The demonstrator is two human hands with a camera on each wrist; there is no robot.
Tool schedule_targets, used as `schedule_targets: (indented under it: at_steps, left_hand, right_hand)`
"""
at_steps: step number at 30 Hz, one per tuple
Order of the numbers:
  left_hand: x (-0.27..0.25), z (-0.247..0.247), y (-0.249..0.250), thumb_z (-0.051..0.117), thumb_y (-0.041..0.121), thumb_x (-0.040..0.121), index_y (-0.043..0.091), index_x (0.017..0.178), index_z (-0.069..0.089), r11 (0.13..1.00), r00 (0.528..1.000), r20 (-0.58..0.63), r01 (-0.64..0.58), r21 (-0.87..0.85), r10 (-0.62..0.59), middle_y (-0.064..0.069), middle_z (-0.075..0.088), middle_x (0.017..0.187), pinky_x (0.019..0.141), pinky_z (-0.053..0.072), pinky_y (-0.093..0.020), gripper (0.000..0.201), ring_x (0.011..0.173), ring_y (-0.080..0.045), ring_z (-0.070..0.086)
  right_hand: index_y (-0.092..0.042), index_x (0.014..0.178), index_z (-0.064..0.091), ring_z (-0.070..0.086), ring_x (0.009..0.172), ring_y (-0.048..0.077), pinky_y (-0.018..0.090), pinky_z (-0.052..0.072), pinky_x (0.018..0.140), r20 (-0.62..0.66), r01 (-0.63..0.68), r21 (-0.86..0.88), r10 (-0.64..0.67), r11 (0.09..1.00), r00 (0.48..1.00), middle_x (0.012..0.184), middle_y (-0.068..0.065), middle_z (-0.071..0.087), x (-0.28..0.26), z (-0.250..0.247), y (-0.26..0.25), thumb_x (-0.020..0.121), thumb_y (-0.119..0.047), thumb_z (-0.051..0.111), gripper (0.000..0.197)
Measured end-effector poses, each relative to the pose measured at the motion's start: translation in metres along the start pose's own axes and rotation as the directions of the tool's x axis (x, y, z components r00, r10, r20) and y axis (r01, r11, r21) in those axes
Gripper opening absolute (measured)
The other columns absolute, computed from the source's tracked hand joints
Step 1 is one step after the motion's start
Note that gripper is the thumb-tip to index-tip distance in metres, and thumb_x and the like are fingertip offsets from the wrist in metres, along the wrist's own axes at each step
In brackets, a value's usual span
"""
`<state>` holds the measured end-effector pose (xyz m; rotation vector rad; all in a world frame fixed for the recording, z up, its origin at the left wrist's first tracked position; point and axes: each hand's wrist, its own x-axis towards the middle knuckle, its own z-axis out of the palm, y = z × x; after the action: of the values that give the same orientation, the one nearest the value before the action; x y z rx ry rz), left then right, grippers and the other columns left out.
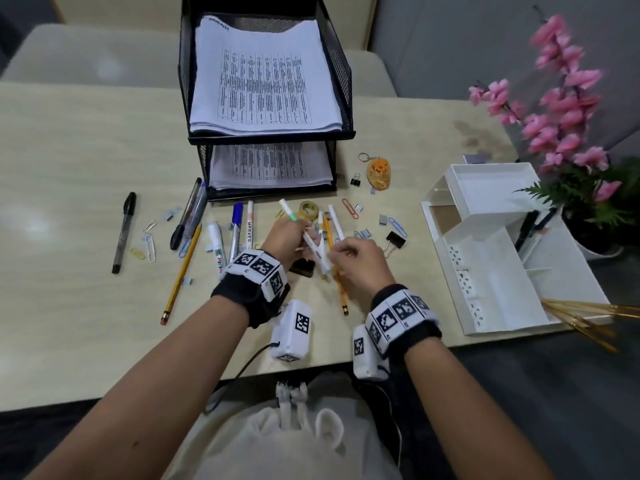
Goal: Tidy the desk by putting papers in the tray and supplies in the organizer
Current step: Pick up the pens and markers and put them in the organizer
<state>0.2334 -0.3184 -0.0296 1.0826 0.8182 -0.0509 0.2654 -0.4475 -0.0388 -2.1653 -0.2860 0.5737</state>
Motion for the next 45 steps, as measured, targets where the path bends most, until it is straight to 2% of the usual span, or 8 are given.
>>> schedule_targets:
  at_steps: [5, 13, 18, 21, 28, 33, 41, 45]
  left_hand:
    - [0.002, -0.018, 0.000, 0.035, 0.008, 0.098, 0.014, 0.072, 0.048, 0.995, 0.998, -0.060, -0.030, 0.098, 0.036, 0.004, 0.042, 0.045, 0.031, 0.025, -0.011, 0.029, 0.025, 0.000, 0.032]
    - [0.001, -0.018, -0.014, 0.033, 0.005, 0.099, 0.009, 0.081, 0.046, 0.991, 0.993, 0.044, 0.113, -0.067, -0.111, -0.005, 0.046, 0.063, 0.041, 0.044, -0.015, 0.022, 0.051, -0.011, 0.047]
    - [-0.001, 0.003, -0.014, 0.033, 0.010, 0.100, 0.006, 0.091, 0.048, 0.989, 0.991, 0.119, 0.077, -0.127, -0.062, -0.006, 0.054, 0.070, 0.061, 0.050, -0.025, 0.019, 0.059, -0.016, 0.058]
    - [0.000, 0.006, -0.007, 0.032, 0.004, 0.099, 0.007, 0.090, 0.048, 0.989, 0.996, 0.084, -0.004, -0.147, 0.017, -0.004, 0.045, 0.066, 0.054, 0.041, -0.020, 0.018, 0.050, -0.012, 0.049]
    - [-0.003, 0.007, -0.008, 0.031, 0.010, 0.100, 0.012, 0.067, 0.045, 0.986, 0.996, 0.019, -0.090, 0.142, 0.088, -0.003, 0.046, 0.065, 0.051, 0.037, -0.017, 0.036, 0.042, -0.005, 0.047]
    - [-0.011, 0.032, -0.007, 0.037, 0.023, 0.099, 0.005, 0.084, 0.068, 0.803, 0.982, 0.000, -0.154, 0.576, 0.188, -0.006, 0.055, 0.087, 0.073, 0.042, -0.028, 0.039, 0.079, -0.020, 0.051]
    - [-0.025, 0.132, 0.008, 0.060, 0.023, 0.087, 0.001, 0.094, 0.068, 0.654, 0.907, 0.300, -0.421, 0.629, 0.295, -0.020, 0.068, 0.096, 0.076, 0.055, -0.036, 0.024, 0.085, -0.029, 0.064]
    - [-0.037, 0.208, 0.012, 0.069, 0.016, 0.079, 0.000, 0.089, 0.070, 0.546, 0.801, 0.418, -0.598, 0.587, 0.428, -0.017, 0.071, 0.095, 0.082, 0.053, -0.032, 0.019, 0.093, -0.029, 0.067]
  right_hand:
    - [-0.001, 0.097, 0.059, 0.056, 0.109, 0.033, 0.033, 0.045, 0.087, -0.171, -0.175, -0.301, 0.128, 0.938, 0.977, 0.114, 0.020, 0.061, 0.029, -0.002, 0.006, 0.086, -0.006, 0.052, 0.014]
    - [-0.010, 0.072, 0.058, 0.060, 0.092, 0.030, 0.038, 0.052, 0.084, -0.243, -0.176, -0.058, 0.157, 0.983, 0.957, 0.085, 0.011, 0.063, 0.006, -0.001, 0.016, 0.082, -0.009, 0.055, 0.010]
    - [-0.024, 0.064, 0.062, 0.057, 0.066, 0.023, 0.037, 0.053, 0.062, 0.087, -0.080, 0.173, 0.066, 0.982, 0.994, 0.070, 0.006, 0.060, -0.017, 0.014, 0.010, 0.081, -0.007, 0.061, 0.024]
    - [-0.014, 0.072, 0.068, 0.057, 0.066, 0.021, 0.031, 0.050, 0.065, 0.044, -0.051, 0.053, 0.049, 0.997, 0.998, 0.071, 0.007, 0.063, -0.012, 0.013, 0.008, 0.084, -0.005, 0.058, 0.019]
    - [0.002, 0.108, 0.053, 0.052, 0.110, 0.037, 0.035, 0.044, 0.086, -0.032, -0.161, -0.419, 0.163, 0.893, 0.986, 0.120, 0.022, 0.052, -0.010, 0.016, 0.003, 0.088, -0.010, 0.051, 0.023]
    - [0.003, 0.101, 0.055, 0.052, 0.107, 0.040, 0.037, 0.045, 0.083, -0.034, -0.194, -0.419, 0.198, 0.887, 0.980, 0.113, 0.023, 0.054, -0.022, -0.004, 0.018, 0.083, -0.010, 0.052, 0.023]
    - [0.001, 0.082, 0.056, 0.053, 0.076, 0.026, 0.026, 0.036, 0.062, -0.464, -0.160, -0.085, 0.103, 0.983, 0.880, 0.075, 0.009, 0.057, -0.042, -0.129, 0.041, 0.074, -0.012, 0.064, 0.017]
    - [-0.002, 0.096, 0.058, 0.057, 0.087, 0.026, 0.030, 0.043, 0.082, -0.683, -0.101, -0.047, 0.042, 0.994, 0.730, 0.083, 0.012, 0.061, -0.038, -0.199, 0.053, 0.082, -0.008, 0.057, 0.015]
